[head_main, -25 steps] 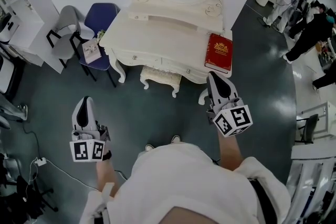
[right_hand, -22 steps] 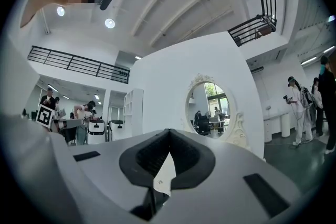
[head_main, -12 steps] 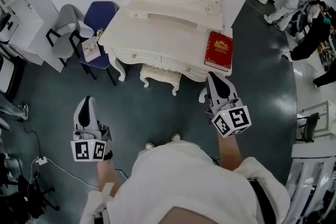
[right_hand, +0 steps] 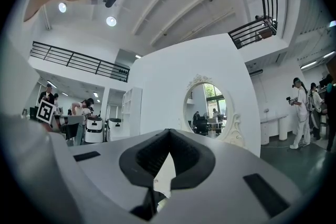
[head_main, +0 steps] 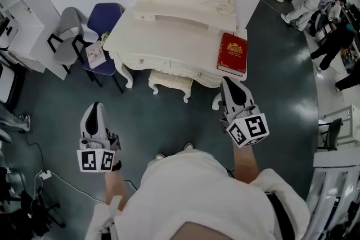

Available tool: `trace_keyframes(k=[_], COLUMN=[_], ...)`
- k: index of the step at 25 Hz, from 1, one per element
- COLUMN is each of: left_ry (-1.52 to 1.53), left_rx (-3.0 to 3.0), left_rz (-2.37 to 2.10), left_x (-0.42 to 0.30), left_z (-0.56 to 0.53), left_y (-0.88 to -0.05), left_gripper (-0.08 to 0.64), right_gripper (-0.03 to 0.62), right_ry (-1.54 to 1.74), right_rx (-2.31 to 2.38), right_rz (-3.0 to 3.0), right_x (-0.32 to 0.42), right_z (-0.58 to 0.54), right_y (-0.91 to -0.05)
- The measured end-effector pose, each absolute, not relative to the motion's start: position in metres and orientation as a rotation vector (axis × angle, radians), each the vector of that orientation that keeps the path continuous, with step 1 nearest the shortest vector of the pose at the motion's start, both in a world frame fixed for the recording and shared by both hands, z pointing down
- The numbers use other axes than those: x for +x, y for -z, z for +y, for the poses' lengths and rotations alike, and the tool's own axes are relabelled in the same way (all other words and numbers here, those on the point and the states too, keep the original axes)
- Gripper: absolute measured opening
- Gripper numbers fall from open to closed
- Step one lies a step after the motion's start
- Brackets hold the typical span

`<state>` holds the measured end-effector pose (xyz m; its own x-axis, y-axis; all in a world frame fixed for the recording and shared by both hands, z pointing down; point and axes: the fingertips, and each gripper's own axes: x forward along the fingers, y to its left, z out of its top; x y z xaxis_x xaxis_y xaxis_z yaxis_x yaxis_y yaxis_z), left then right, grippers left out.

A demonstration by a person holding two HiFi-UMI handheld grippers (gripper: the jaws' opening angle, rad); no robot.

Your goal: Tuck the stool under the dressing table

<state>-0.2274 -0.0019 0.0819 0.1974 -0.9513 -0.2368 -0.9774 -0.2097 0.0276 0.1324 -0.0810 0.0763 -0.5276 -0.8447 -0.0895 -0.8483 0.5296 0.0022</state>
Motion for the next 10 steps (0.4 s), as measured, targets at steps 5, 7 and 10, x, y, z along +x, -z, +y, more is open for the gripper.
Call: trace_keyframes(k=[5,7,10], left_ry=[-0.309,-0.311,-0.311], left_rx=[-2.326,-2.325,-2.324], left_rz=[1.885,1.892,1.897], left_x=[-0.2268,-0.2274,-0.2269], left_z=[-0.0056,-0.0069,-0.009], left_y=[-0.0796,-0.0799,-0.0805], left_gripper=[0.015,0.015,0.015], right_gripper=[0.0,0.0,0.0], right_ry=[-0.077,-0.069,-0.05], right_rx=[-1.476,-1.474,-1.482], right_rz=[2.679,2.68,2.675], right_x=[0.1308,0.1305,0.1316], right_z=[-0.0846,-0.0864,-0.0894], right_y=[-0.0746,-0.0761,-0.0791])
